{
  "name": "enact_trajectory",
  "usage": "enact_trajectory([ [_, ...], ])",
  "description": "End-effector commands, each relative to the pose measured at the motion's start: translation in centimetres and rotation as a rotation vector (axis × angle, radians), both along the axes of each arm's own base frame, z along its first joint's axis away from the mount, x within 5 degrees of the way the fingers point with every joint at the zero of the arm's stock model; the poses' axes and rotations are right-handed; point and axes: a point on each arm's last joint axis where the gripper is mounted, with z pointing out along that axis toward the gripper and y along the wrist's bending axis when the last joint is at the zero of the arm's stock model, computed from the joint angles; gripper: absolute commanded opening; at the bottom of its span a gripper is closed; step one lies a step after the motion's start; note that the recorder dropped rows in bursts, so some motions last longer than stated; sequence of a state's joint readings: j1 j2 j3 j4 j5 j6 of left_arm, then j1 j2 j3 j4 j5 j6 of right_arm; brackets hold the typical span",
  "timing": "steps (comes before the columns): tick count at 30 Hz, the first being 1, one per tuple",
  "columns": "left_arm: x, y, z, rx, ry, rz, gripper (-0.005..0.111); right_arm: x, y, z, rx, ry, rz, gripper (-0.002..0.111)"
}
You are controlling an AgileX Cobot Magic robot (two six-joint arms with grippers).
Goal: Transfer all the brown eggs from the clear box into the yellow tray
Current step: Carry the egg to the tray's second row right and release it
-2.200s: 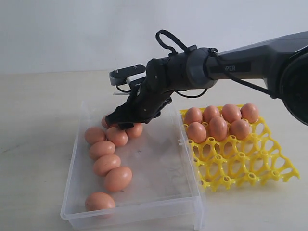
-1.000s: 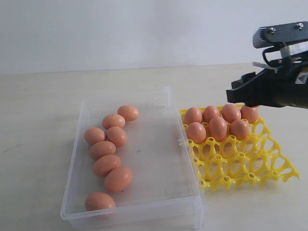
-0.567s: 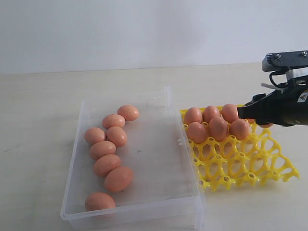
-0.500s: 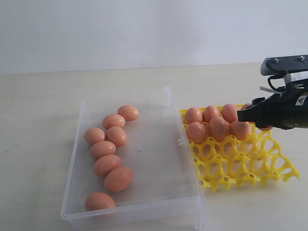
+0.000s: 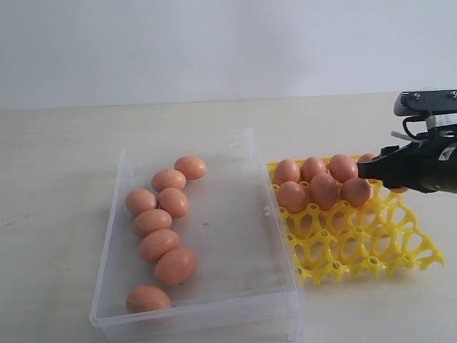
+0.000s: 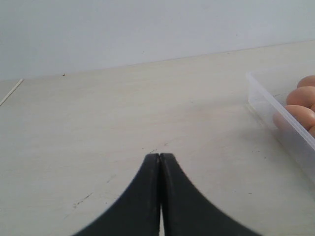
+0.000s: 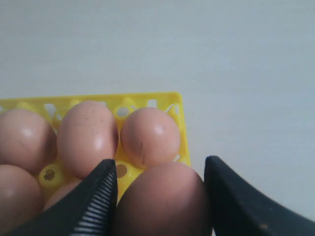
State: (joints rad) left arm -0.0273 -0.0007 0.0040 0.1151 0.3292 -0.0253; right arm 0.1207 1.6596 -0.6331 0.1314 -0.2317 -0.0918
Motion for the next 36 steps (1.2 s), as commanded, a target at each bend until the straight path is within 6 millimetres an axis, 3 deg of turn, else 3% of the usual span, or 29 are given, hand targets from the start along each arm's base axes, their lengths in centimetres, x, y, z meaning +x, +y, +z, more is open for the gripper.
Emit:
enact_trajectory([
  [1, 0.02, -0.02, 0.25, -0.005, -0.017, -0.001, 0.0, 0.48, -0.22, -0.52, -0.012, -0.024, -0.004, 0.0],
  [24, 0.02, -0.02, 0.25, -0.005, -0.017, -0.001, 0.0, 1.05, -0.26, -0.98, -0.019, -0.077, -0.008, 0.001],
  [32, 0.02, -0.02, 0.25, -0.005, -0.017, -0.001, 0.0, 1.08, -0.26, -0.95, -0.019, -0.081, -0.008, 0.021],
  [36, 0.02, -0.02, 0.25, -0.005, -0.017, -0.001, 0.0, 1.09, -0.26, -0.93, -0.019, -0.084, -0.009, 0.037],
])
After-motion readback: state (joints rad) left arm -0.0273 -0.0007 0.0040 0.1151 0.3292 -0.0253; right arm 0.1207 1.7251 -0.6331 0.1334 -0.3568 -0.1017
